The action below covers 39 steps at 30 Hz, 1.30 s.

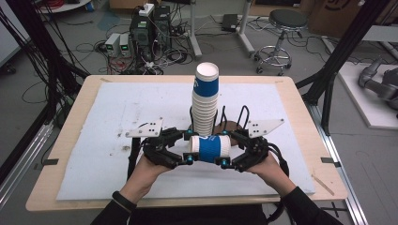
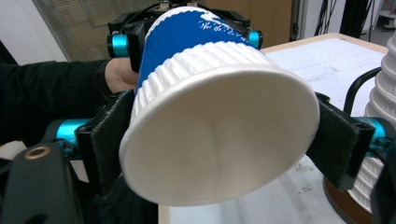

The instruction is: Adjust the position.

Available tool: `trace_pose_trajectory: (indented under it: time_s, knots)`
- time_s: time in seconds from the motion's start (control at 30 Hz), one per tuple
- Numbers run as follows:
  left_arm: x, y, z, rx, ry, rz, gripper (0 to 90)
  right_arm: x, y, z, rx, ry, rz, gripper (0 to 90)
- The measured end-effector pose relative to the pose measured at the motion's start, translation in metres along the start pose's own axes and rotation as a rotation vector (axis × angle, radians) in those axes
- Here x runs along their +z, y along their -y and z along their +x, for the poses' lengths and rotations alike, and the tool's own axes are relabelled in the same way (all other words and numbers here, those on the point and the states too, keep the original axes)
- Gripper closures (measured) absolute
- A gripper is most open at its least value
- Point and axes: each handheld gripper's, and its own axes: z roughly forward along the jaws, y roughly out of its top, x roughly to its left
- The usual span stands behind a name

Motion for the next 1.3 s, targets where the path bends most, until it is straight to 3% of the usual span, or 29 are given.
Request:
trace_pose_trajectory:
  time_s: [0.07,0.2,0.23,0.43,0.5,0.53,0.6,0.7,0.8,0.9,0.93,0.97,1.0,1.03,1.07,1.2,1.3]
  knots:
    - [0.0,-0.001,0.0,0.002,-0.003,0.009,30.3,-0.002,-0.001,-0.001,-0.01,-0.008,0.012,19.6]
    - [0.001,-0.004,-0.001,-0.009,-0.024,0.088,28.8,-0.003,-0.001,0.0,-0.038,0.003,0.033,20.8]
    - [0.001,-0.004,-0.001,-0.009,-0.024,0.088,26.9,-0.003,-0.001,0.0,-0.038,0.003,0.033,20.8]
    - [0.005,-0.011,-0.004,-0.023,-0.057,0.262,25.2,-0.004,-0.004,0.001,-0.074,0.026,0.093,21.0]
    - [0.006,-0.011,-0.004,-0.02,-0.077,0.305,25.2,-0.004,-0.005,0.002,-0.099,0.033,0.136,20.9]
    - [0.007,-0.011,-0.004,-0.026,-0.075,0.316,25.2,-0.003,-0.006,0.004,-0.122,0.039,0.172,21.0]
    - [0.01,-0.009,-0.004,-0.022,-0.059,0.357,28.2,-0.002,-0.006,0.006,-0.133,0.043,0.187,20.7]
    - [0.011,-0.008,-0.004,-0.006,-0.054,0.368,29.6,-0.002,-0.006,0.006,-0.138,0.048,0.183,17.8]
    - [0.008,-0.006,-0.004,0.038,-0.042,0.325,30.2,-0.004,-0.007,0.005,-0.12,0.047,0.153,16.0]
    - [0.002,-0.007,-0.003,0.053,-0.041,0.272,30.5,-0.009,-0.008,0.003,-0.094,0.039,0.12,15.9]
    - [0.001,-0.007,-0.003,0.058,-0.042,0.251,30.6,-0.011,-0.008,0.002,-0.059,0.041,0.102,15.8]
    - [-0.001,-0.008,-0.002,0.063,-0.043,0.235,30.6,-0.011,-0.008,0.002,-0.059,0.041,0.102,15.8]
    - [-0.004,-0.008,-0.002,0.063,-0.046,0.195,30.7,-0.011,-0.008,0.001,-0.022,0.031,0.087,15.8]
    - [-0.004,-0.008,-0.002,0.063,-0.046,0.195,30.7,-0.011,-0.008,0.001,-0.022,0.031,0.087,15.8]
    - [-0.006,-0.007,-0.002,0.066,-0.046,0.165,30.8,-0.01,-0.007,-0.001,0.003,0.027,0.068,15.7]
    - [-0.007,-0.005,-0.001,0.062,-0.043,0.128,30.8,-0.006,-0.006,-0.002,0.054,0.013,0.059,14.9]
    - [-0.005,-0.004,-0.001,0.068,-0.038,0.123,30.8,-0.004,-0.005,-0.002,0.064,0.009,0.049,15.0]
